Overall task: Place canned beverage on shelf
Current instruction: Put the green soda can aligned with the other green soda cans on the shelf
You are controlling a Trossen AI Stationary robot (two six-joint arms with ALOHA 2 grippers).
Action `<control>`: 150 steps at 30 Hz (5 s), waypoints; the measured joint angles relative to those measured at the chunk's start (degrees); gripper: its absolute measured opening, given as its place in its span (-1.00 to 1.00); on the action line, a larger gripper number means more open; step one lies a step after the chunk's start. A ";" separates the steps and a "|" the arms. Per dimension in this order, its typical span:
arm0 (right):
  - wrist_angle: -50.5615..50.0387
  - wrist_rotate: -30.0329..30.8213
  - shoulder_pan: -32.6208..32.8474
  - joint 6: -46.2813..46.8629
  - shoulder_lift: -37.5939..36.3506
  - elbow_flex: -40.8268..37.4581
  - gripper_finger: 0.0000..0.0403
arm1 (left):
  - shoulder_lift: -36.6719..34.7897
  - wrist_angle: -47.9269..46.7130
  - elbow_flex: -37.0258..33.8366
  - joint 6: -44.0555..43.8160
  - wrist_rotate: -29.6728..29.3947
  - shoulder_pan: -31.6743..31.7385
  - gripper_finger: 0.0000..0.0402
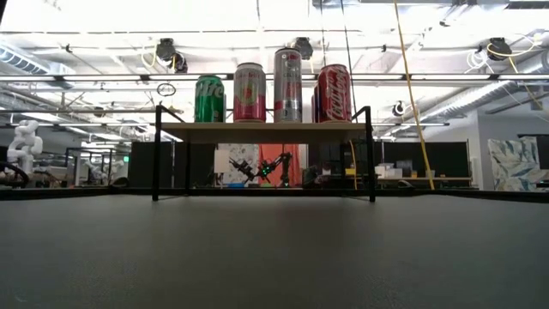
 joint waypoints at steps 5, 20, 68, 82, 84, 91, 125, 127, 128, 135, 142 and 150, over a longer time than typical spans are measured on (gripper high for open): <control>0.92 1.89 -1.30 -1.02 -1.97 0.00 0.35 | -1.84 2.23 0.00 -4.04 -5.49 0.33 0.97; 4.31 9.31 -2.84 -2.94 -3.52 0.00 0.36 | -4.82 12.46 0.00 -3.94 -14.01 1.11 0.97; 7.00 21.55 -3.89 -4.40 -3.56 0.09 0.36 | -2.02 13.27 -0.07 0.97 -3.16 9.15 0.97; 6.58 21.47 -3.89 -4.43 -3.56 0.09 0.36 | -1.89 14.87 -0.11 -0.98 -1.30 9.38 0.97; 6.42 21.47 -3.89 -4.43 -3.56 0.09 0.36 | -1.89 14.85 -0.11 -0.98 -1.32 9.38 0.97; 6.37 21.47 -3.89 -4.45 -3.56 0.09 0.36 | -1.89 14.90 -0.11 -1.01 -1.34 9.38 0.96; 3.35 17.74 -3.98 0.09 -3.89 0.13 0.83 | -1.91 14.21 -0.13 0.57 0.26 9.27 0.42; 2.54 16.70 -3.98 0.84 -3.91 0.13 0.87 | -1.91 14.23 -0.12 0.56 0.37 9.27 0.42; 1.98 16.50 -3.98 1.36 -3.91 0.13 0.88 | -1.91 14.26 -0.13 0.57 0.37 9.27 0.42; -6.27 14.96 -3.98 3.71 -5.31 0.13 0.91 | -2.97 13.22 -0.13 1.02 0.78 9.60 0.42; -13.67 13.52 -3.98 4.25 -7.48 0.13 0.91 | -4.40 12.92 -0.13 2.44 5.07 10.88 0.42; -17.58 9.60 -3.28 5.29 -9.49 0.13 0.91 | -10.27 7.27 -0.13 8.41 7.68 14.20 0.42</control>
